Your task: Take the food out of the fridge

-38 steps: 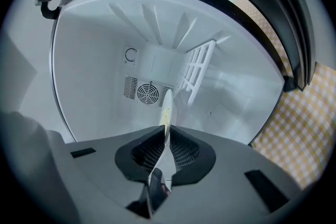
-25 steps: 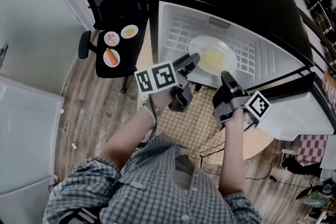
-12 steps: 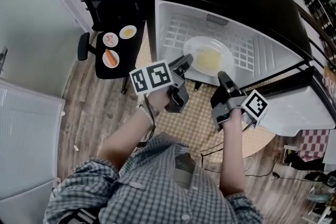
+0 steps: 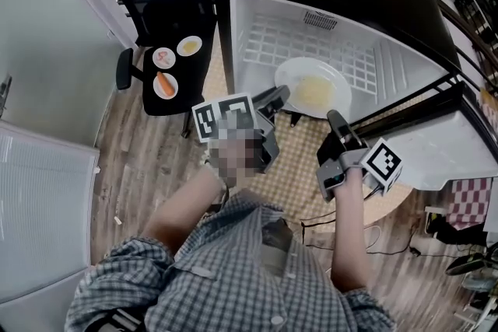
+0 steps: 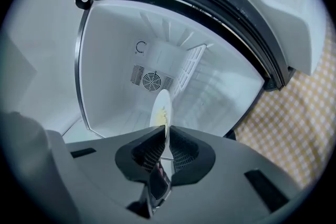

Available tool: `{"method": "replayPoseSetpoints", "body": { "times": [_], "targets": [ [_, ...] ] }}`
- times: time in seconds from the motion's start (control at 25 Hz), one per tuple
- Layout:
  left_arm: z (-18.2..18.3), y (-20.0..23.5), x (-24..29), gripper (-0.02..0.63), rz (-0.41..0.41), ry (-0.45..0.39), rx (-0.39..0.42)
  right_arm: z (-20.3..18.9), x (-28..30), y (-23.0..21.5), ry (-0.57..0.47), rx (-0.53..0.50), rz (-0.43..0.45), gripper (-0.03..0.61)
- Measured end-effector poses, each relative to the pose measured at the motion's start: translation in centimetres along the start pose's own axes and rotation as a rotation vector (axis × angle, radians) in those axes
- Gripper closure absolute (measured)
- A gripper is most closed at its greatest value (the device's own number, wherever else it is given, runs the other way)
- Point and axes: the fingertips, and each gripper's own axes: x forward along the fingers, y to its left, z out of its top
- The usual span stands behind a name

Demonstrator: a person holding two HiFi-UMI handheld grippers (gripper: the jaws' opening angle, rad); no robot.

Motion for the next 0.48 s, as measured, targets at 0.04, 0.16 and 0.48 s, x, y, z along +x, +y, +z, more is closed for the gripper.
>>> {"method": "replayPoseSetpoints", "body": {
  "times": [0.04,0.16,0.48],
  "targets": [
    [-0.4,0.0,-0.1,0.564,0.003,0.013,0.008,-0.2,-0.3,-0.1,-0.001,-0.004,-0.005,0.560],
    [-1.9,0.3,-0.6,0.555,0.018,0.056,0.035,-0.8,-1.2,-0.7,0.005,-0.013,-0.018,0.560],
    [-4.9,1.3,-1.7,0.551,0.033,0.130,0.029,-3.0,-3.5,-2.9,0.012,0.006,-0.070,0.560]
  ]
}}
